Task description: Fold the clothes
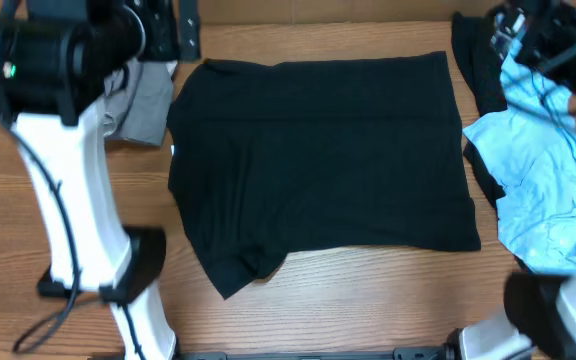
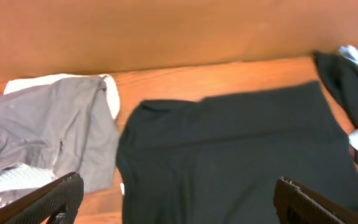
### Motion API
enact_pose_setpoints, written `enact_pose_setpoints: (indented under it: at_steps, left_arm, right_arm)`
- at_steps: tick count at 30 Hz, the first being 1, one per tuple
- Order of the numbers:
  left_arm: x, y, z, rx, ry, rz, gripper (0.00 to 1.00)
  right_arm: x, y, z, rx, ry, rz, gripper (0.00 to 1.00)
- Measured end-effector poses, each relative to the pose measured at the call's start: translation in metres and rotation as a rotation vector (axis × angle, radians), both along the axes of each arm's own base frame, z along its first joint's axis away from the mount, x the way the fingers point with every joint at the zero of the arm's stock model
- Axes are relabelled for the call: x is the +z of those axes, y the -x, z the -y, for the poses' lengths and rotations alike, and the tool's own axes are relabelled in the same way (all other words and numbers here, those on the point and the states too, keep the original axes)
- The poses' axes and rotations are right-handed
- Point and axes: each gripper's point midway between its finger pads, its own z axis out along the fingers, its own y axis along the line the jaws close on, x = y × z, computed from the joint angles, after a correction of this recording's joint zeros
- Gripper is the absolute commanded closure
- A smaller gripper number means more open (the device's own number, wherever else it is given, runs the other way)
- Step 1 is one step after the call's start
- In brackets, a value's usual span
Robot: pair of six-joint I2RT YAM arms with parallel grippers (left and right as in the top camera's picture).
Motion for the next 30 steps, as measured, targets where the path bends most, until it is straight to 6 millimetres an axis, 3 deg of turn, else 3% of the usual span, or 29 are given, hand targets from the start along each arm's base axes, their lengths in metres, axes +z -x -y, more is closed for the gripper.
enact_pose_setpoints:
  at_steps: [4, 6, 9, 13, 16, 20, 26, 30]
  left_arm:
    - [-0.003, 0.036, 0.013, 0.003, -0.015, -0.066, 0.0]
    - [-0.02, 0.051, 0.012, 0.028, -0.01, -0.148, 0.0]
    - [-0.059, 0.065, 0.008, 0.078, -0.015, -0.3, 0.0]
    - [-0.131, 0.083, 0.001, 0.172, -0.041, -0.561, 0.0]
    - [-0.175, 0.094, -0.003, 0.242, -0.06, -0.697, 0.02]
    - [-0.224, 0.1, -0.001, 0.341, -0.029, -0.797, 0.09]
    - [-0.304, 0.121, 0.02, 0.465, 0.138, -0.952, 0.15]
    - [-0.348, 0.153, 0.033, 0.489, 0.225, -1.091, 0.21]
  right_arm:
    - [-0.005, 0.054, -0.005, -0.012, -0.036, -0.038, 0.0]
    - [-0.018, 0.076, -0.007, -0.02, -0.053, -0.079, 0.0]
    - [-0.051, 0.105, -0.009, -0.04, -0.076, -0.18, 0.0]
    - [-0.11, 0.129, -0.009, -0.084, -0.1, -0.361, 0.0]
    - [-0.153, 0.138, -0.004, -0.141, -0.099, -0.501, 0.0]
    - [-0.194, 0.14, 0.0, -0.195, -0.1, -0.606, 0.0]
    - [-0.22, 0.136, 0.003, -0.225, -0.103, -0.644, 0.0]
    - [-0.223, 0.134, 0.003, -0.232, -0.105, -0.642, 0.0]
